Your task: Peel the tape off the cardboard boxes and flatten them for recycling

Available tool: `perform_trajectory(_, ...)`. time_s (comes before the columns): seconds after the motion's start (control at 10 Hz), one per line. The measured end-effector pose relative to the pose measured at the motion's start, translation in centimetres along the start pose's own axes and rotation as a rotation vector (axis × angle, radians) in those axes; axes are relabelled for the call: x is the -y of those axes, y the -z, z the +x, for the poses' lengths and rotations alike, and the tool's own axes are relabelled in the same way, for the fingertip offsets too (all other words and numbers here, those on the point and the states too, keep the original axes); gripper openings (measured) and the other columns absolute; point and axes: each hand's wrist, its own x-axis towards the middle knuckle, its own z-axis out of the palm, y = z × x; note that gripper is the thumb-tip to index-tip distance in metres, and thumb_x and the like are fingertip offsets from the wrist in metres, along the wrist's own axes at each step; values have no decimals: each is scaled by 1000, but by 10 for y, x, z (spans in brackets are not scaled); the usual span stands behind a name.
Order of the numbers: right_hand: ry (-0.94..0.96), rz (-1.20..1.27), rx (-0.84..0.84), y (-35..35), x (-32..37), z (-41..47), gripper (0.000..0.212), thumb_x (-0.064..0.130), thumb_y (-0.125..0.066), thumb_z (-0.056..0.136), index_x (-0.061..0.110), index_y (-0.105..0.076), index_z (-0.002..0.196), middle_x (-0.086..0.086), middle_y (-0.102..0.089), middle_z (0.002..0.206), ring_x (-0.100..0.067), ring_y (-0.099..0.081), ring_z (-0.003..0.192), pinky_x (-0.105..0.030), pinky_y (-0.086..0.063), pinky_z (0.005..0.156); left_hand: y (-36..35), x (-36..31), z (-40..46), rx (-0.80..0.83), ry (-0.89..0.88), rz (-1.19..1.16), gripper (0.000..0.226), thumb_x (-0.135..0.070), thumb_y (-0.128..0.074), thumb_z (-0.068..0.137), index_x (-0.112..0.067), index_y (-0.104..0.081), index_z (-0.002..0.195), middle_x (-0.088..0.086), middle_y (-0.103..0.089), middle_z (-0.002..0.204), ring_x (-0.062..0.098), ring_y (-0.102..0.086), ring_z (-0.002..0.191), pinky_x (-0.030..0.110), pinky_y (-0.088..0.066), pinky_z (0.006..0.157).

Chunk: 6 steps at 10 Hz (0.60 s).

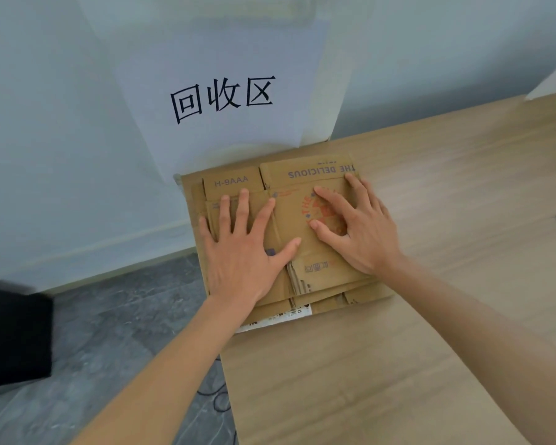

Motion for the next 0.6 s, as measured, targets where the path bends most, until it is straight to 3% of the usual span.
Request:
perform_trajectory(0.1, -9, -9, 3, 0, 0, -1, 64, 84, -35, 86, 64, -24, 146, 1, -15, 167, -25, -9, 155, -49, -21, 121, 0, 1, -1, -4, 5, 8, 85, -91, -12, 86, -45, -24, 156, -1, -13, 170, 28, -7, 156, 65, -11, 120)
perform_trajectory(0.3, -42, -297, 172, 32, 23, -5, 66, 81, -12, 91, 59, -4, 153, -3, -9, 168, -24, -2, 156, -55, -5, 123, 30, -1, 2, 190, -9, 54, 85, -90, -2, 84, -48, -2, 158, -3, 9, 171, 27, 10, 156, 65, 3, 120)
perform_trajectory(0.4, -27, -309, 169, 60, 37, -12, 66, 77, -10, 94, 52, -12, 155, 0, -20, 165, -22, -7, 155, -53, -5, 124, 58, -5, -1, 172, -54, 22, 85, -85, -3, 88, -42, -10, 160, 0, 1, 171, 24, 7, 157, 55, 5, 124)
perform_trajectory(0.6, -19, -289, 137, 120, 54, -64, 64, 70, -23, 99, 45, -14, 158, 1, -16, 168, -20, -11, 155, -49, -8, 125, 120, -23, -25, 111, -96, -70, 83, -81, -13, 92, -35, -23, 160, -1, -16, 169, 20, -6, 157, 46, 3, 126)
